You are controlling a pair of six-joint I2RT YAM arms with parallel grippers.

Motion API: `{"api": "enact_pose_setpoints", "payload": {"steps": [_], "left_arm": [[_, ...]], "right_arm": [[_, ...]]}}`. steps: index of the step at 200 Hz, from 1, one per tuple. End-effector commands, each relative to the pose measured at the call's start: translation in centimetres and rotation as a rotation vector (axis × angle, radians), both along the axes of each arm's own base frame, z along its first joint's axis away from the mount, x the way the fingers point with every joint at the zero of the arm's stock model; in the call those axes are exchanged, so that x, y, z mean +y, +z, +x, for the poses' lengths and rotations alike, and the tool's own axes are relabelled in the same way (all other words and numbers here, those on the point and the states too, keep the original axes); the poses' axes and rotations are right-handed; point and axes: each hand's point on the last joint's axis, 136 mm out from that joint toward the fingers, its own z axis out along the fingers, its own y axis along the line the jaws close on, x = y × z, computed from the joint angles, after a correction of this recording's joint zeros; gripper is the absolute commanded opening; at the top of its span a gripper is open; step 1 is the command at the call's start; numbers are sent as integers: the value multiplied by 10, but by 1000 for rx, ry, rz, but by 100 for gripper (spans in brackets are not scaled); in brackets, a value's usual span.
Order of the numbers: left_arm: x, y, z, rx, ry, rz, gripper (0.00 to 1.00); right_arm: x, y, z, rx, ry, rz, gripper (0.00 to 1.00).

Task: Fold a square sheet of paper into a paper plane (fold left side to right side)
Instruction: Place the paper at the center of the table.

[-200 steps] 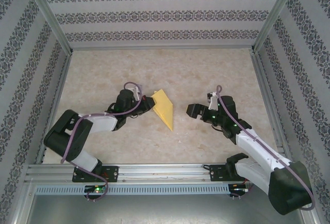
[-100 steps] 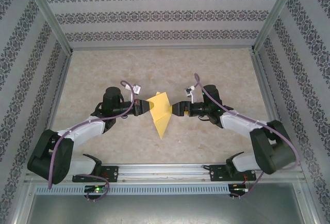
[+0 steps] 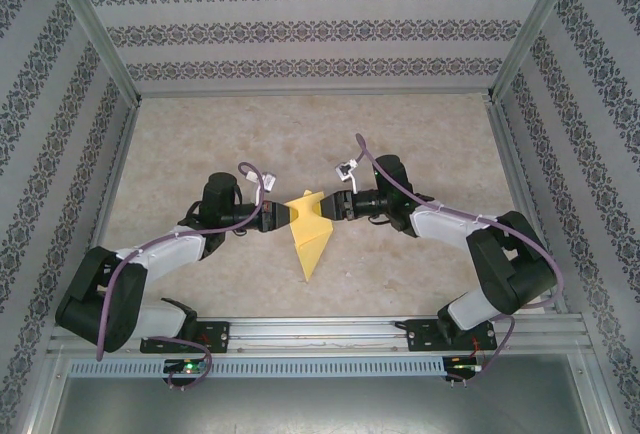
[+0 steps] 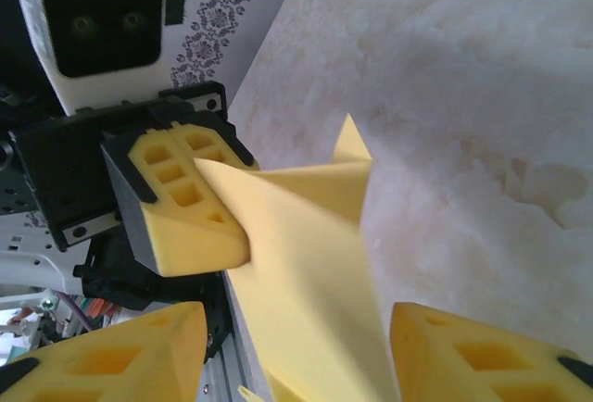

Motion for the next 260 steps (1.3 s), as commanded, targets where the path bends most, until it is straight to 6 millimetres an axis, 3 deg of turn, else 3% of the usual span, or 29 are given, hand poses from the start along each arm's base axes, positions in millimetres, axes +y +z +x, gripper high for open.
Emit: {"api": "enact_pose_setpoints", "payload": {"steps": [1,32,63,97,128,180,213,260], "left_arm": [[4,-10,1,6,-3,33,0],[4,-15,1,21,-3,41,0],[4,-17,1,25,-3,39,0],[11,-27,3,30,30,95,22],[30,-42,6,28,107,235,36],[53,-28,-7,-62,157,396,36],[42,-18,-32,-143,94,473,36],[8,-27,-61,-229,-31,654,36]], "right_arm": [[1,7,10,-36,1,2,50],[0,3,15,-35,-15,-22,41],[0,-8,19,-13,-31,-62,21],[-6,-25,26,16,-81,-129,0],[-11,-40,32,86,-122,-184,0],[-25,-60,41,279,-225,-245,0],[-28,-64,43,360,-270,-258,0],[-31,-68,46,431,-314,-264,0]]}}
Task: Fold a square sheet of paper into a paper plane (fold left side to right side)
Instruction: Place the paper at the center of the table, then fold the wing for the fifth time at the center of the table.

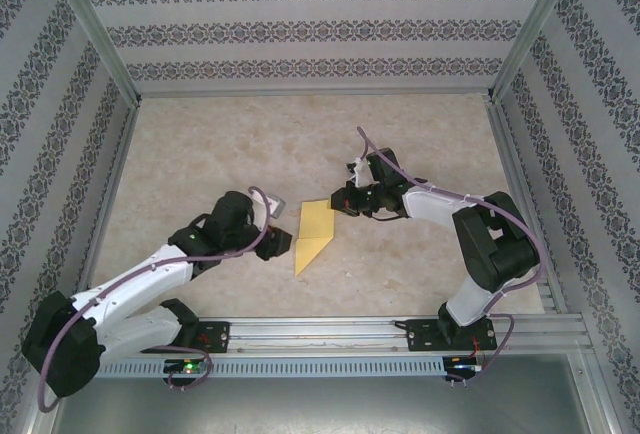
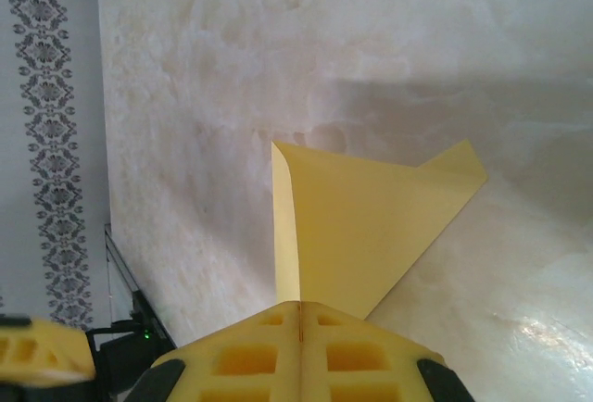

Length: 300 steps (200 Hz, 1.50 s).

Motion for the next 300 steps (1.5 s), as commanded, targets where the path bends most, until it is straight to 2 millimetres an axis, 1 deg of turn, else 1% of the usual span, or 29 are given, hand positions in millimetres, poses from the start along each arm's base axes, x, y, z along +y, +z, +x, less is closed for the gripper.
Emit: {"api": "enact_pose_setpoints", "payload": {"steps": [1,18,50,72,89,107,142,203,229,300], "left_arm": [[-2,-11,-8,-38,-28,170,36],[-17,-13,-13,-69,-68,231,36],[-44,-24,-20,-115,-127,345,37],[-57,-35,-21,-136,-151,427,38],[-62,-44,-19,-150,-156,499,40],[-62,-54,-17,-161,-155,585,42],[-58,-69,-10,-177,-140,710,43],[-50,-84,-2,-183,-96,806,42],[-46,-86,-1,-183,-74,804,36],[-47,-90,-3,-174,-59,781,16]], "right_arm": [[-3,-3,6,56,-50,-13,0],[-4,-6,6,74,-59,-15,0],[-5,-9,7,85,-68,-22,0],[-6,-11,8,89,-74,-26,0],[-7,-12,8,90,-75,-29,0],[-7,-12,9,91,-76,-30,0],[-8,-15,8,99,-78,-32,0],[-9,-18,7,104,-73,-35,0],[-9,-21,7,108,-73,-40,0],[-13,-30,6,117,-79,-66,0]]}}
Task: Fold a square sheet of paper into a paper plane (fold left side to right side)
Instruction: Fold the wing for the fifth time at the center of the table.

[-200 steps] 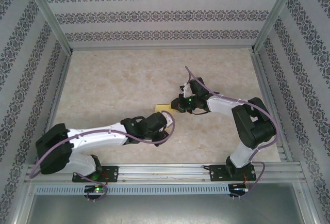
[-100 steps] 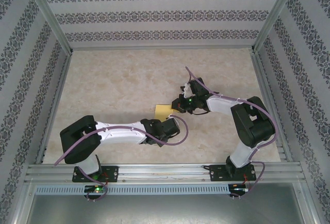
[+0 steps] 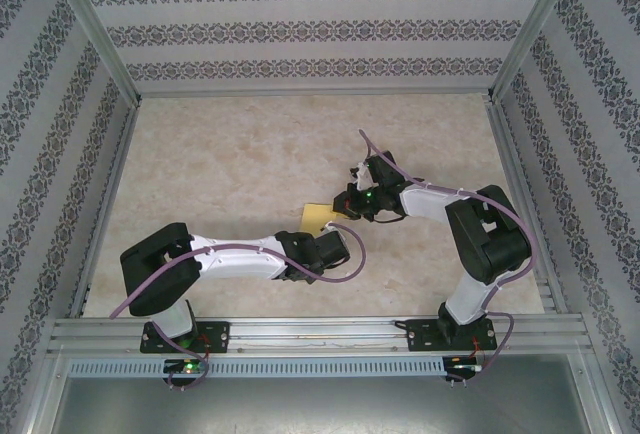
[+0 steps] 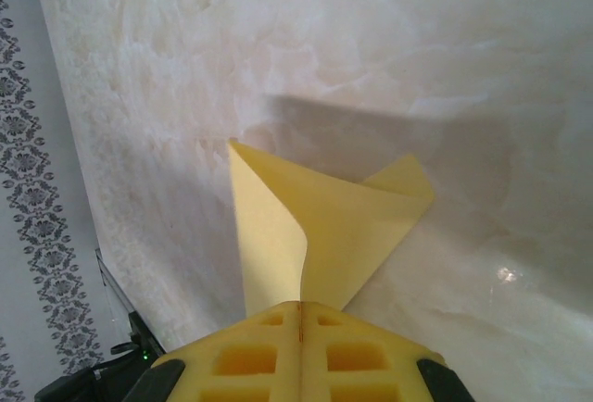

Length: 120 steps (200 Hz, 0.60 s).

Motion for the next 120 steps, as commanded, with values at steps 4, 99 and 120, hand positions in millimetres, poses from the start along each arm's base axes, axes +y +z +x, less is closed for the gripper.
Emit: {"api": "enact_pose_setpoints", "payload": {"steps": [4,99,120], "left_arm": [[5,-2,-3,-9,17,10,15],[0,6,1,46,70,-142,0],[-5,11,0,113,77,-234,0]], "right_arm": [[-4,-6,4,8,-12,-25,0],[-70,13,11,-110,-135,-182,34],[-90,19,9,-145,-174,-209,39]]}}
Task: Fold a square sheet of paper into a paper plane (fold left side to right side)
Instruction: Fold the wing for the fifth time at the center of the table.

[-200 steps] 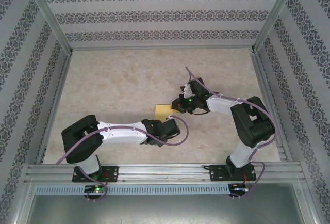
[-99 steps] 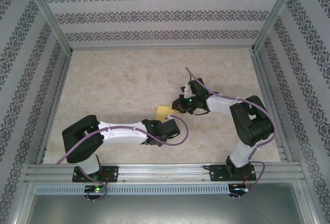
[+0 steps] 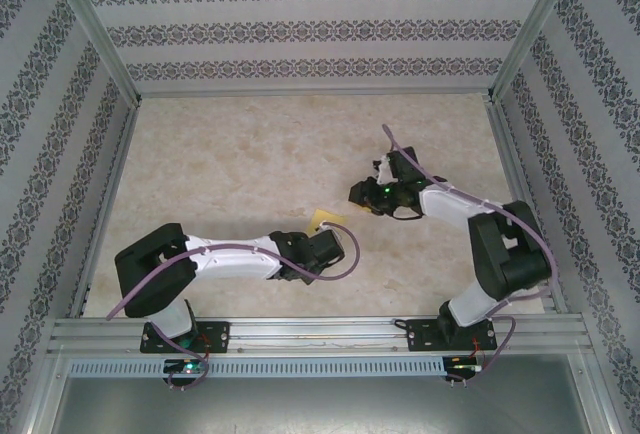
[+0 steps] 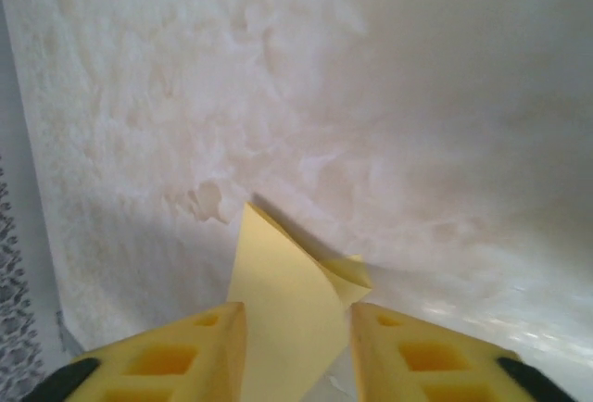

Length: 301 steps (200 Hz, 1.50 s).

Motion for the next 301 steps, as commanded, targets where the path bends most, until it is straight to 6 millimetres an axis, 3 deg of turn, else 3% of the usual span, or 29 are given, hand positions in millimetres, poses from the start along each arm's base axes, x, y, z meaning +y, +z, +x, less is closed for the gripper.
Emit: {"api": "enact_pose_setpoints", "payload": {"steps": [1,27,51,155,301], "left_arm": [[-11,15,4,52,34,-156,0],[-18,18,3,165,46,-283,0],[-25,21,5,255,63,-381,0],[-45,36,31,487,219,-769,0],[-57,26,48,629,364,-1060,0]], "right_arm": [[-29,-3,-9,-28,-36,-89,40],[-45,3,-16,-73,-58,-98,41],[-47,7,-23,-111,-43,-93,42],[-18,12,-40,-171,70,33,44],[10,-4,-44,-132,38,108,42]]}}
